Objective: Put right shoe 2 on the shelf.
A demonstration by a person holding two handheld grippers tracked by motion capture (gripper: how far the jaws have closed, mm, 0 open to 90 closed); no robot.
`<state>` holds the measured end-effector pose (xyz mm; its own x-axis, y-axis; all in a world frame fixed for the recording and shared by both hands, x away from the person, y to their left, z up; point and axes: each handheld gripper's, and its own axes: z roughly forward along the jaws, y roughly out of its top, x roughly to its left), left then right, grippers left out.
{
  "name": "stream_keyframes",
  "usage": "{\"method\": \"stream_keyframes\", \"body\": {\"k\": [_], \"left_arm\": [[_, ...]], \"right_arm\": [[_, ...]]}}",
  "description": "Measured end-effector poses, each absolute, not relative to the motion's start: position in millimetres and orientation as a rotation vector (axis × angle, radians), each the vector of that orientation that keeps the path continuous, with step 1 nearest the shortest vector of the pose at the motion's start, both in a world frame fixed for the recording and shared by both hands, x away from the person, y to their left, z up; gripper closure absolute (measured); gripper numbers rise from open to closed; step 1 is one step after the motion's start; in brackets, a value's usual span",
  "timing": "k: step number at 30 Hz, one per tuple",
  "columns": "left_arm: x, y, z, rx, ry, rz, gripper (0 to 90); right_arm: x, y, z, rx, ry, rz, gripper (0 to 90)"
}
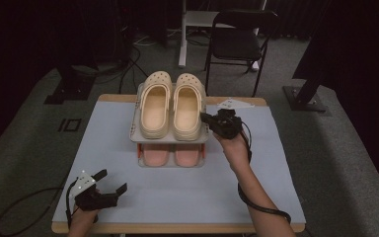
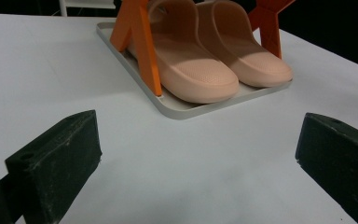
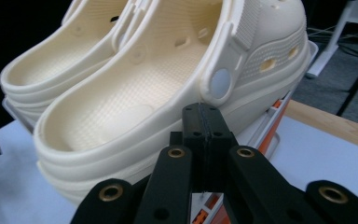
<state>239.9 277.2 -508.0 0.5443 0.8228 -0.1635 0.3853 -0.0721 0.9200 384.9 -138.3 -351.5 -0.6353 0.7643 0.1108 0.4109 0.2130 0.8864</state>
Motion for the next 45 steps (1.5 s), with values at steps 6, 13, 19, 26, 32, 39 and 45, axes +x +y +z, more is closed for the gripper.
{"method": "stream_keyframes", "body": {"k": [6, 13, 19, 26, 32, 39, 45], "left_arm": [[239.3, 279.3, -507.9, 1.673, 1.032, 0.497, 0.1], [238.9, 277.5, -508.1, 1.68, 1.028, 0.496, 0.1], [238.6, 278.7, -508.3, 1.679, 1.03, 0.497, 0.1], [237.9, 278.7, -508.2, 1.675, 1.028, 0.498, 0.1], [238.0, 277.8, -508.4, 1.676, 1.025, 0.497, 0.1], [237.9, 277.9, -508.4, 1.675, 1.026, 0.498, 0.1], [237.7, 277.8, -508.3, 1.681, 1.022, 0.499, 0.1]], "right_arm": [[390.2, -151.6, -353.0, 1.121, 2.111, 1.408, 62.2], [386.9, -159.4, -355.6, 1.121, 2.056, 1.393, 37.9], [385.2, -169.3, -360.3, 1.121, 2.053, 1.404, 24.6], [381.0, -188.2, -366.0, 1.155, 2.006, 1.441, 21.1], [377.9, -203.0, -376.9, 1.174, 1.988, 1.413, 20.7], [371.3, -215.5, -394.6, 1.165, 1.987, 1.378, 18.7], [362.1, -227.7, -408.8, 1.187, 1.967, 1.399, 18.4]]}}
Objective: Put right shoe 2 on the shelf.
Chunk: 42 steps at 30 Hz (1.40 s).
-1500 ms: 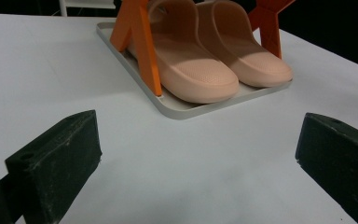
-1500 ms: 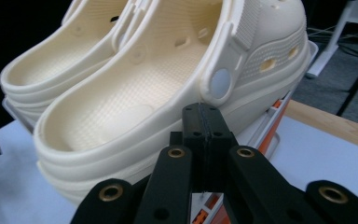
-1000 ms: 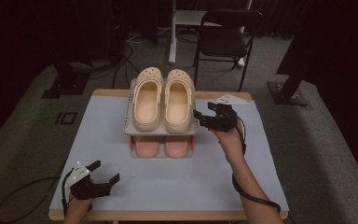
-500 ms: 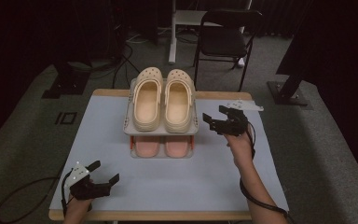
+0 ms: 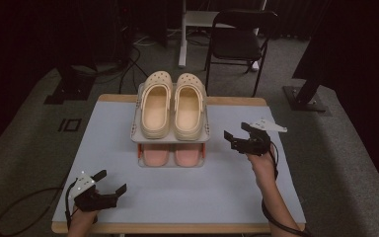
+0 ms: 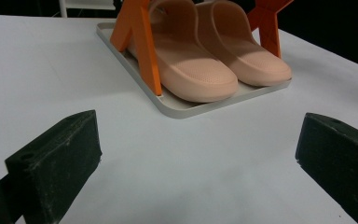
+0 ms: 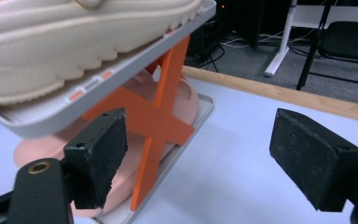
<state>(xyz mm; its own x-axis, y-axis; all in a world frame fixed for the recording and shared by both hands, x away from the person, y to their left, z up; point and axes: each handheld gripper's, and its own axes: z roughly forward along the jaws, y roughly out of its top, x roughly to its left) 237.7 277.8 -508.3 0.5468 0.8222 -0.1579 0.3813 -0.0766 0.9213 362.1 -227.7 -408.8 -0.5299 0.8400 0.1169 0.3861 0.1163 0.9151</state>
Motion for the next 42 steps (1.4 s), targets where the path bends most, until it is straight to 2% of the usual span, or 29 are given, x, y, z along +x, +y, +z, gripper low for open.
{"method": "stream_keyframes", "body": {"k": [25, 42], "left_arm": [[238.1, 277.4, -508.6, 1.681, 1.025, 0.498, 0.1], [238.2, 277.5, -508.8, 1.685, 1.022, 0.498, 0.1]], "right_arm": [[318.0, -271.6, -465.2, 1.247, 1.949, 1.38, 16.0], [302.5, -292.4, -500.7, 1.279, 1.973, 1.312, 15.1]]}}
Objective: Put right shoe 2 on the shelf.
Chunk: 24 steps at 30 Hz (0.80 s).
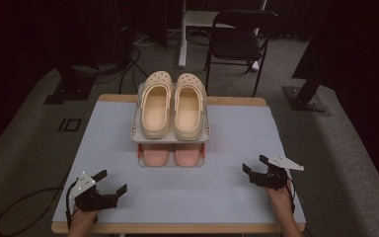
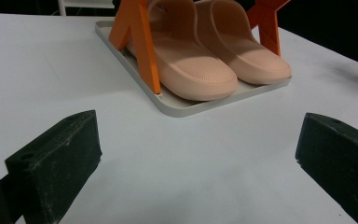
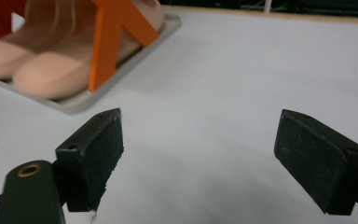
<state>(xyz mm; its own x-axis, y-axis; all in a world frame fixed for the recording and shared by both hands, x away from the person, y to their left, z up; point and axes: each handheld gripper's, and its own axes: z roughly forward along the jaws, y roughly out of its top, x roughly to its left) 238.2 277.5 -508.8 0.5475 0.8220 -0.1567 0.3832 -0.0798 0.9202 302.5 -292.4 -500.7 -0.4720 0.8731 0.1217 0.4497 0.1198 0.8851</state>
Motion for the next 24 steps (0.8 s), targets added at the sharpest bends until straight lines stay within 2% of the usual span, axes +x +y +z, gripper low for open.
{"method": "stream_keyframes", "body": {"k": [24], "left_arm": [[237.3, 279.5, -508.6, 1.687, 1.026, 0.516, 0.2]], "right_arm": [[286.8, -311.8, -521.5, 1.303, 1.932, 1.224, 15.1]]}}
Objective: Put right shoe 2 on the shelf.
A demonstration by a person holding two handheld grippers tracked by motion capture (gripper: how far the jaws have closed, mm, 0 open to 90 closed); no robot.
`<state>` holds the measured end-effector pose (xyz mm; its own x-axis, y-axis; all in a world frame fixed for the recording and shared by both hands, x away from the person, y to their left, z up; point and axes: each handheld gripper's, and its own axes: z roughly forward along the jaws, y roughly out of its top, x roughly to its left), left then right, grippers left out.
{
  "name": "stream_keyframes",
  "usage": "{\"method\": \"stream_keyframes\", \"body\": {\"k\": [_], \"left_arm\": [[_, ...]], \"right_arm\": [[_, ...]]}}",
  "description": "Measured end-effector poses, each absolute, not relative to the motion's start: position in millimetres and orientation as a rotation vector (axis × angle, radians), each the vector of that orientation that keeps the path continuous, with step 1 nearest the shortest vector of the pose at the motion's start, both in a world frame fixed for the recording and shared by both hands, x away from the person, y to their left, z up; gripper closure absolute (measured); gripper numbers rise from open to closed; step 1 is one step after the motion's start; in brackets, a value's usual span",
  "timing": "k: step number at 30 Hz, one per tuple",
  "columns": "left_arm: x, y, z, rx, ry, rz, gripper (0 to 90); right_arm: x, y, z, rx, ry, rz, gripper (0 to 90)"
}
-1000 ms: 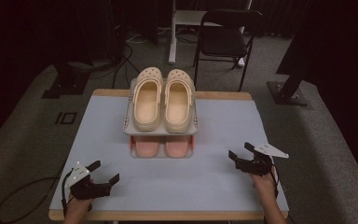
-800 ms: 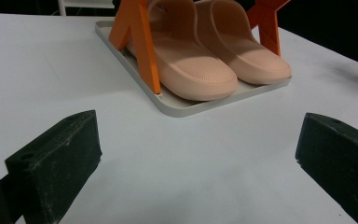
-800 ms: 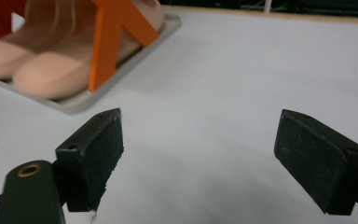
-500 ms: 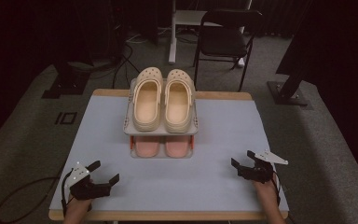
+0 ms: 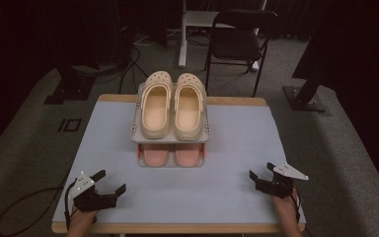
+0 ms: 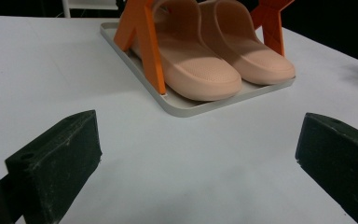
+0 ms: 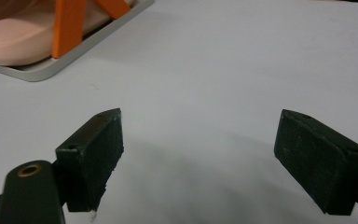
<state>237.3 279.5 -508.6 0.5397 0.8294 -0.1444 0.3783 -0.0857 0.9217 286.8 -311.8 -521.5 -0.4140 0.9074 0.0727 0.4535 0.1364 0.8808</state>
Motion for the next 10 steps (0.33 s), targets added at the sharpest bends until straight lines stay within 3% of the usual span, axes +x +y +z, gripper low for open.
{"method": "stream_keyframes", "body": {"k": [10], "left_arm": [[236.0, 278.3, -509.5, 1.683, 1.039, 0.551, 0.1]], "right_arm": [[286.2, -311.3, -523.0, 1.313, 1.913, 1.204, 15.1]]}}
